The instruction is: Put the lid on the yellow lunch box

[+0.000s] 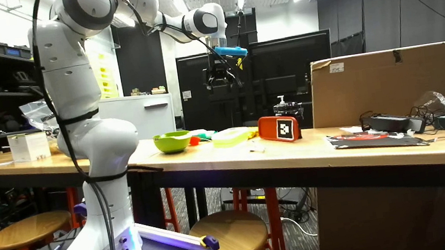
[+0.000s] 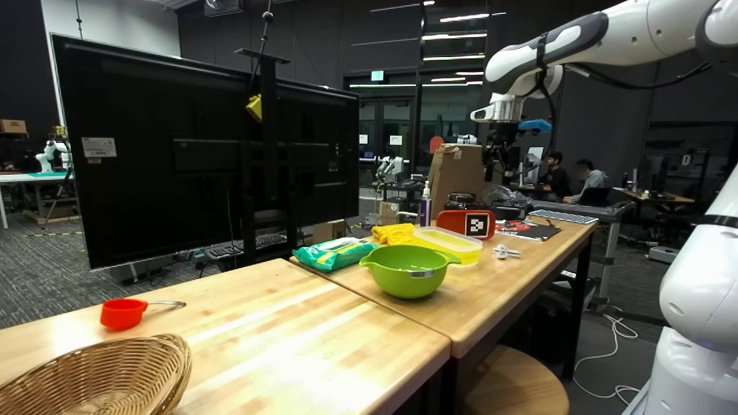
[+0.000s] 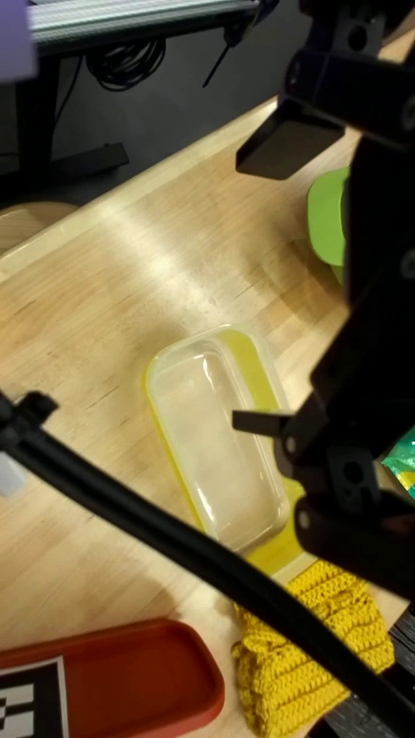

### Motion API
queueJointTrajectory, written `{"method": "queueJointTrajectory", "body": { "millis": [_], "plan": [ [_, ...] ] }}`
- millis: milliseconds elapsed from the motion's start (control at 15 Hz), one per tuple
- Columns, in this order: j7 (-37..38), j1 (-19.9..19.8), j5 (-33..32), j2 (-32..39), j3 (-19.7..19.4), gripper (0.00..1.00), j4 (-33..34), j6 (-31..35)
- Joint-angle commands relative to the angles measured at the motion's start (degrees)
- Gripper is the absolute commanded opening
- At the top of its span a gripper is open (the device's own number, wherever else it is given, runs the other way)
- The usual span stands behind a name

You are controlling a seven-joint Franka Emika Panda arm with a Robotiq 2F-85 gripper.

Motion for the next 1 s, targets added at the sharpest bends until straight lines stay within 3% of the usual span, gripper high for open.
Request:
{"method": "queueJointTrajectory", "body": {
  "millis": [0,467,933],
  "plan": [
    [-1.67,-2.92,0.85,1.46,1.96,1.0,1.77,-0.73],
    [-2.62,-3.38,1.39,3.48,2.04,1.0,3.67,-1.16],
    [-10.57,-5.55,7.09,13.35,1.89,1.0,9.81,2.41]
  ]
}}
